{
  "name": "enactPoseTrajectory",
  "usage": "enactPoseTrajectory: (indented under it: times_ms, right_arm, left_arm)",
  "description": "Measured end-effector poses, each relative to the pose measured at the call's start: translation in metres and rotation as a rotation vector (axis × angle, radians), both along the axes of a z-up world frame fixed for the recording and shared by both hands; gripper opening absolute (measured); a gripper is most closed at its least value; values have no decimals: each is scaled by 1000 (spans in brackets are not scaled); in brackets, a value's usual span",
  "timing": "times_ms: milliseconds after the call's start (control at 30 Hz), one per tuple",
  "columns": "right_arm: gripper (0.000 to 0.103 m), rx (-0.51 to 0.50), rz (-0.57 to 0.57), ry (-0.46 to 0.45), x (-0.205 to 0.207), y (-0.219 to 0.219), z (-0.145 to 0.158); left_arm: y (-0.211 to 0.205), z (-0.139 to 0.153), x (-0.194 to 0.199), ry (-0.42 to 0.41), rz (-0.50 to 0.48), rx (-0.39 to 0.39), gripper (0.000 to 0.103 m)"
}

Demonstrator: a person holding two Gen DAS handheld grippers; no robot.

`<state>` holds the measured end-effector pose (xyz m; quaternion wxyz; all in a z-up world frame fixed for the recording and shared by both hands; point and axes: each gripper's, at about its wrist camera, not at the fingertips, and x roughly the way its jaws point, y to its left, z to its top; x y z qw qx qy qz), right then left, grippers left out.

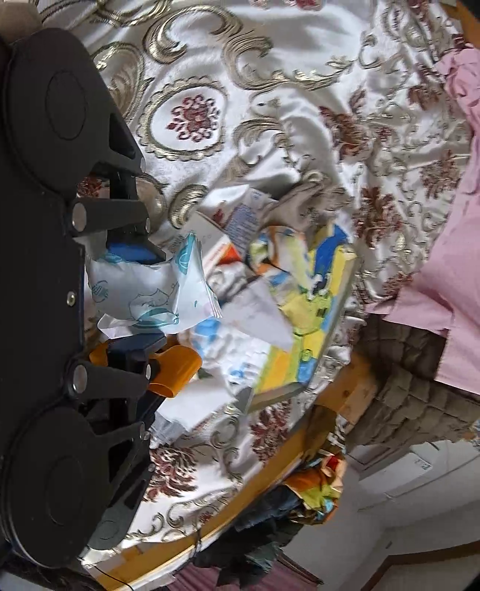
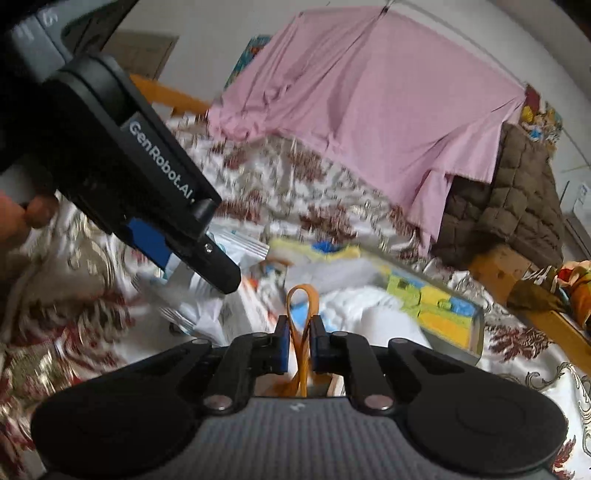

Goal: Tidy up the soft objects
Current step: 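Grasp the blue-and-white plastic packet with the left tool while the right tool grasps the orange silicone piece, then carry both items onto the painted metal tray and open both tools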

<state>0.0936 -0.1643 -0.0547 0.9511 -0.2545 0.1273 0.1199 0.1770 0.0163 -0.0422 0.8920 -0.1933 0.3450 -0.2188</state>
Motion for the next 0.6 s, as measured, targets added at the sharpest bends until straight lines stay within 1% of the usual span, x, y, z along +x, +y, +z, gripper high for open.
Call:
enactPoseTrajectory:
  times_ms: [67, 167, 300, 367, 500, 600]
  right_arm:
    - [12, 38, 4, -39, -4, -5, 10]
    - [12, 101, 10, -70, -6, -12, 30]
    - [12, 152, 12, -116, 5, -27, 57]
    - [12, 163, -1, -140, 21, -34, 70]
    - [12, 212, -37, -156, 68, -57, 87]
    - [12, 284, -66, -131, 110, -82, 98]
  left_arm:
    - [0, 9, -2, -22, 8, -1, 43]
    - [0, 27, -3, -62, 17, 2, 43]
    - [-5, 55, 7, -125, 23, 28, 43]
    - [-11, 68, 18, -144, 27, 31, 43]
    - [-28, 87, 48, -180, 27, 47, 43]
    - [-43, 94, 83, -182, 31, 43, 43]
